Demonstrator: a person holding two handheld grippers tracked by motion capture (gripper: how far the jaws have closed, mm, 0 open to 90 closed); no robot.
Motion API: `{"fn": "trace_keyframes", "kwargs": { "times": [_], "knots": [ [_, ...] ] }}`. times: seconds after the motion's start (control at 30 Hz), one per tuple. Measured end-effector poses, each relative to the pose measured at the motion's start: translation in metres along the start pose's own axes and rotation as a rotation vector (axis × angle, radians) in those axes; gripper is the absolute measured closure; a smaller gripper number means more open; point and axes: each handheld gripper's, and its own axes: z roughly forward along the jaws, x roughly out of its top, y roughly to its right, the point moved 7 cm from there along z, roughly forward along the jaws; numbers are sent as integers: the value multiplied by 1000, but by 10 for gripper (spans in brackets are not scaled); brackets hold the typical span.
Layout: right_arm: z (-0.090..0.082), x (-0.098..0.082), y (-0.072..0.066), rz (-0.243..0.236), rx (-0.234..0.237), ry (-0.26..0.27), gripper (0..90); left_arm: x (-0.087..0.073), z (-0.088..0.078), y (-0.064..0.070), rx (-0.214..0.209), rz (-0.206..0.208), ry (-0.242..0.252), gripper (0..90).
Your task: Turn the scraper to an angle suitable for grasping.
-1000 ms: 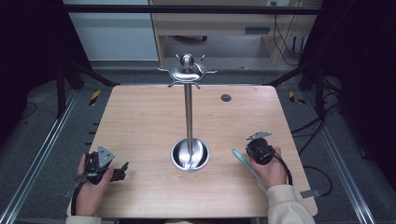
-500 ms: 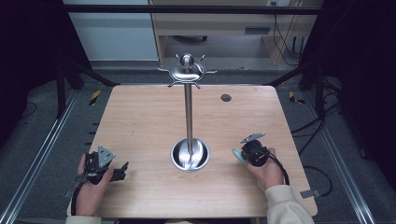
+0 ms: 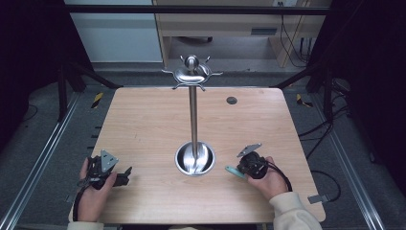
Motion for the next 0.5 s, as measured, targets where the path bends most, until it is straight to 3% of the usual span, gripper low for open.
{"fn": "trace_keyframes", "kwargs": {
  "times": [0.23,0.5],
  "knots": [
    [-11,10,-17,-56,22,15,900,-1,0,0,1,-1,-5,36],
    [-19,24,-24,-147,51,-110,836,-1,-1,1,-2,0,0,37]
  ]
}}
